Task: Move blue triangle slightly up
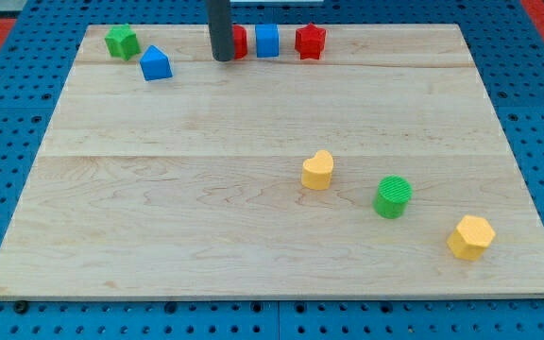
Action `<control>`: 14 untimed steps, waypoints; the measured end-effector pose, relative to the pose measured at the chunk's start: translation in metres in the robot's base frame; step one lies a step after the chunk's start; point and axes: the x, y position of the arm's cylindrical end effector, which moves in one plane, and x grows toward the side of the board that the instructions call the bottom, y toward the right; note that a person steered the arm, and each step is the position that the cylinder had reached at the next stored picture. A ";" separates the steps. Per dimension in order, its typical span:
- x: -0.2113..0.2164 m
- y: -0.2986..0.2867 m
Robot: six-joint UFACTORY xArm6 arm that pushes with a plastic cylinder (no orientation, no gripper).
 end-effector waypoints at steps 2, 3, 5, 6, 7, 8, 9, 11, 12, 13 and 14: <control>0.092 -0.067; 0.083 -0.163; 0.037 -0.091; 0.033 -0.070; 0.023 -0.082; 0.012 -0.089; 0.004 -0.073; 0.021 -0.080; 0.048 -0.066; 0.022 -0.059; 0.008 -0.056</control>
